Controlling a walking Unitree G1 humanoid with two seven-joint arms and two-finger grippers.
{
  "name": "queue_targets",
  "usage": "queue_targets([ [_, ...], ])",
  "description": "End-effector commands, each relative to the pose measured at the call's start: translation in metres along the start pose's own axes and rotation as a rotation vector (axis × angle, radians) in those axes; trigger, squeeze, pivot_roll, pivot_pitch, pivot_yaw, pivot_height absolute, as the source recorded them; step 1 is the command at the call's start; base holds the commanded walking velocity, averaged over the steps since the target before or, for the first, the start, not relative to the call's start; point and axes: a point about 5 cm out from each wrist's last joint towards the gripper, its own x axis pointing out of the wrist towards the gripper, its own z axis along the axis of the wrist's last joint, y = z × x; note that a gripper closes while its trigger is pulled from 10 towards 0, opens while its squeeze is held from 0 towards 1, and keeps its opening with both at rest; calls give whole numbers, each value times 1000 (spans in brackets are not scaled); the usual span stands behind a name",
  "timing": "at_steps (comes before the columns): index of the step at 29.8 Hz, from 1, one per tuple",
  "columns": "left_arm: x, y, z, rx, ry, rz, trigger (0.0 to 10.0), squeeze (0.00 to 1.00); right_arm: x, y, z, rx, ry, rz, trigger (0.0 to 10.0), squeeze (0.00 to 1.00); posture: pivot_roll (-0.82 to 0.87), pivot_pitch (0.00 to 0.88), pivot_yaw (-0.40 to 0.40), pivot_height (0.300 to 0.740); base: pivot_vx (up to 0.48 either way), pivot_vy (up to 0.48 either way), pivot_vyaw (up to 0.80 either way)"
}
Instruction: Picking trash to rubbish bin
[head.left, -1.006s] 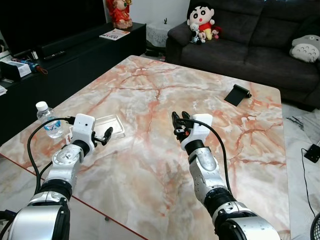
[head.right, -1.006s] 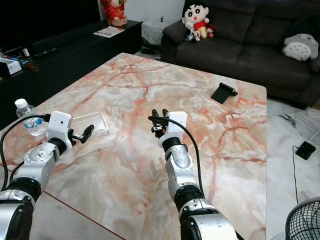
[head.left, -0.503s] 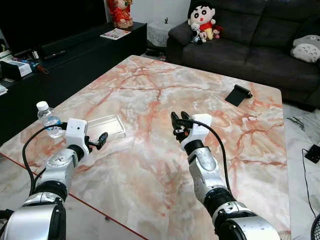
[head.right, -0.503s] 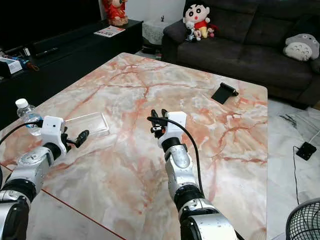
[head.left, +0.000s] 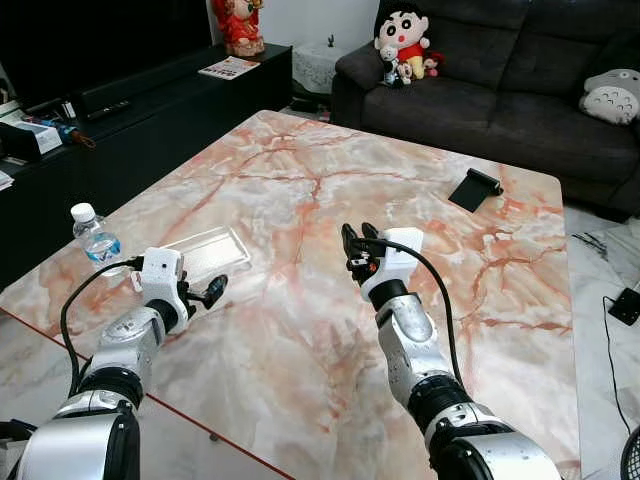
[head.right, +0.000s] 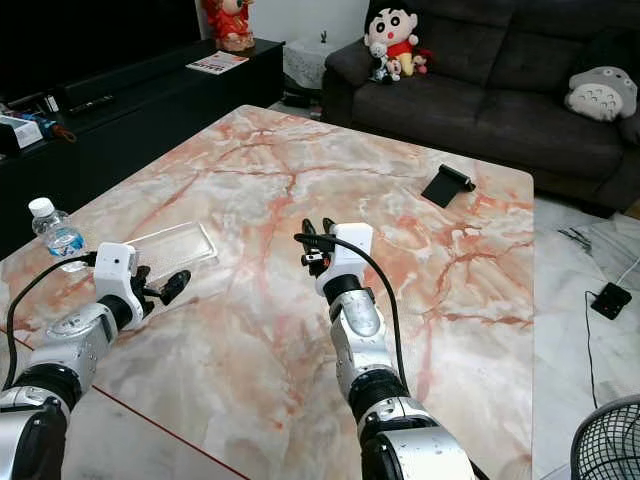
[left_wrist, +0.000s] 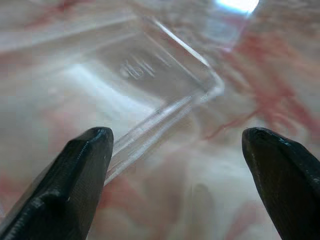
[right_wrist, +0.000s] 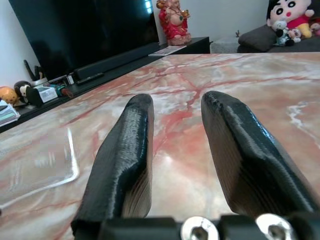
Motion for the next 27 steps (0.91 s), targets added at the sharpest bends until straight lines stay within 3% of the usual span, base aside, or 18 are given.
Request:
queue_targets([
  [1,4,-6,4,-29,-16,-41,10000,0,1,-1,2,-9,-2,4,10000,0,65,0,-63,740,0,0,0],
  [11,9,-18,15,-16,-77,-102,10000,0,1,-2,3,-10,-3,0,10000,0,64,0,-66,740,0,0,0],
  [17,12,-24,42,90,-178,-111,10000,0,1,-2,3,-11,-2,0,10000,0,67,0,-68,740,0,0,0],
  [20,14,-24,46,181,-174,-63,10000,0,1,-2,3,-9,-1,0,10000,0,69,0,-67,740,0,0,0],
  [27,16,-18,33,192,-90,27,10000,0,2,-2,3,-7,-3,-3,10000,0,65,4,-64,740,0,0,0],
])
